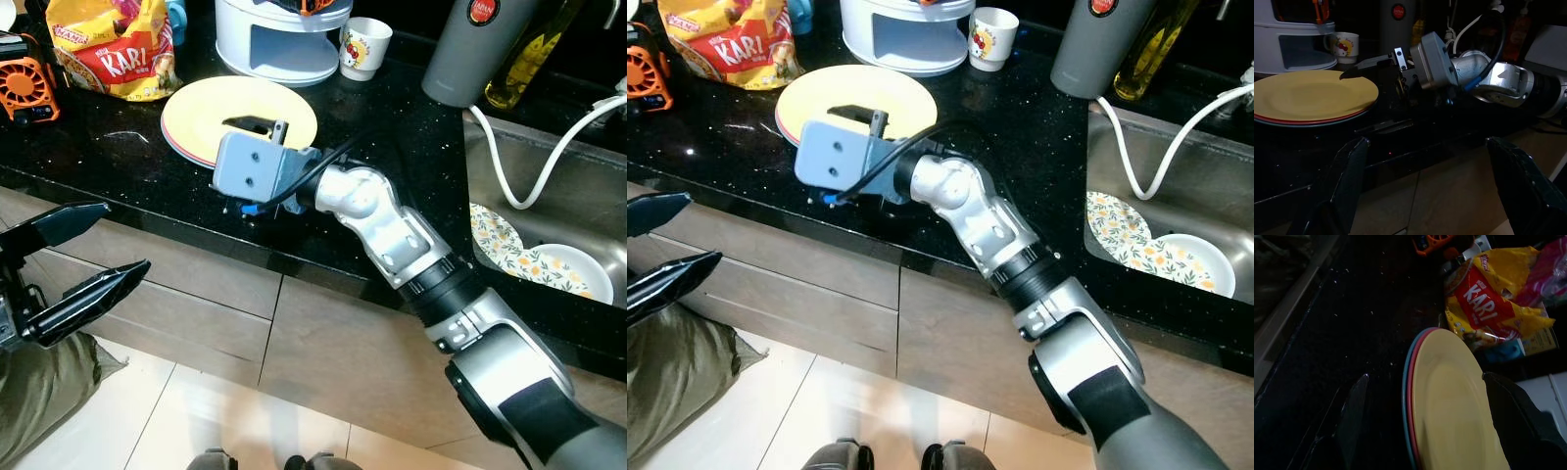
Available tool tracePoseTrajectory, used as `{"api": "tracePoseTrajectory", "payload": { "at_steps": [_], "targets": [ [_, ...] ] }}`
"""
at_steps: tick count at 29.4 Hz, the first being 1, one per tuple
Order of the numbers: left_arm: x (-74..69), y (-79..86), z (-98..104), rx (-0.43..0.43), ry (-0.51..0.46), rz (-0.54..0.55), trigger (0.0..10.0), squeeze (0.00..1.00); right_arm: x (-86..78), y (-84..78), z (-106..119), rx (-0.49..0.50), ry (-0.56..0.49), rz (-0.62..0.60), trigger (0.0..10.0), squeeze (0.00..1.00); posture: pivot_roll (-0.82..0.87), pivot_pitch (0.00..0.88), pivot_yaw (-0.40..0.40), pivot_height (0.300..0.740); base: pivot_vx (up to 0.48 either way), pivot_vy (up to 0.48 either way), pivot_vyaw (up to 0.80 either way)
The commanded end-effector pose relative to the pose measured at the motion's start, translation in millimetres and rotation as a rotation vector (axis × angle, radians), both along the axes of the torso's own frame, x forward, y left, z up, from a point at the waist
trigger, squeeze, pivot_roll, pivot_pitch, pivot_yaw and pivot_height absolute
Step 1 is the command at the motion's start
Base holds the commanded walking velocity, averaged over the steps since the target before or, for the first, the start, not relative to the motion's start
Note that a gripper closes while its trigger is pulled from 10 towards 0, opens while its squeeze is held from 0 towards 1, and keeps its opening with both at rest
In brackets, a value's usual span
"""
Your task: Kitchen organization
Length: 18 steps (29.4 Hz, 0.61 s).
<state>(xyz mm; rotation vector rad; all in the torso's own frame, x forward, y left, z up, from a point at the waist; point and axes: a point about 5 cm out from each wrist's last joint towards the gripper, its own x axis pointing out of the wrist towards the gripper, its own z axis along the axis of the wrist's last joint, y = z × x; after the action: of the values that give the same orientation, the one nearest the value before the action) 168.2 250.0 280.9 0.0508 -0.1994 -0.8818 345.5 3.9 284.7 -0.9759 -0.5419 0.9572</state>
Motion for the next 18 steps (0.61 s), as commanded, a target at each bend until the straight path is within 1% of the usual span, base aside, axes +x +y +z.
{"api": "tracePoseTrajectory", "payload": {
  "at_steps": [1, 4, 8, 11, 14, 16, 17, 18],
  "targets": [
    [-1.3, -1.6, 1.1, 0.017, -0.002, 0.0, 10.0, 0.0, -0.6, 3.3, -1.7, -0.042, -0.019, 0.014, 10.0, 0.0, 0.21, 0.145, -0.12, 0.74, 0.0, 0.0, 0.0],
    [-0.9, -2.4, 1.7, 0.014, -0.005, 0.003, 10.0, 0.0, 1.9, 4.9, -3.8, -0.084, -0.036, 0.007, 10.0, 0.0, 0.2, 0.145, -0.125, 0.74, 0.0, 0.0, 0.0],
    [0.6, -5.4, 3.1, 0.002, -0.021, -0.002, 10.0, 0.0, 12.0, 3.5, -5.1, -0.158, -0.081, -0.084, 10.0, 0.0, 0.19, 0.142, -0.125, 0.74, 0.0, 0.0, 0.0],
    [1.2, -7.9, 3.4, 0.003, -0.022, -0.015, 10.0, 0.0, 15.6, 2.2, -8.5, -0.21, -0.085, -0.113, 10.0, 0.0, 0.19, 0.141, -0.124, 0.74, 0.0, 0.0, 0.0],
    [2.4, -10.0, 3.6, 0.004, -0.024, -0.022, 10.0, 0.0, 18.7, -0.6, -12.2, -0.265, -0.088, -0.144, 10.0, 0.0, 0.19, 0.14, -0.125, 0.74, 0.0, 0.0, 0.0],
    [2.8, -12.4, 3.7, -0.001, -0.024, -0.041, 10.0, 0.0, 22.9, -5.3, -14.9, -0.303, -0.093, -0.177, 10.0, 0.0, 0.18, 0.139, -0.126, 0.74, 0.0, 0.0, 0.0],
    [3.1, -13.2, 3.3, 0.002, -0.023, -0.045, 10.0, 0.0, 24.7, -7.8, -15.3, -0.318, -0.1, -0.192, 3.3, 0.0, 0.18, 0.139, -0.126, 0.74, 0.0, 0.0, 0.0],
    [3.3, -13.7, 2.9, 0.005, -0.022, -0.046, 10.0, 0.0, 25.8, -9.4, -15.5, -0.326, -0.105, -0.202, 3.3, 0.0, 0.18, 0.139, -0.126, 0.74, 0.0, 0.0, 0.0]
  ]
}}
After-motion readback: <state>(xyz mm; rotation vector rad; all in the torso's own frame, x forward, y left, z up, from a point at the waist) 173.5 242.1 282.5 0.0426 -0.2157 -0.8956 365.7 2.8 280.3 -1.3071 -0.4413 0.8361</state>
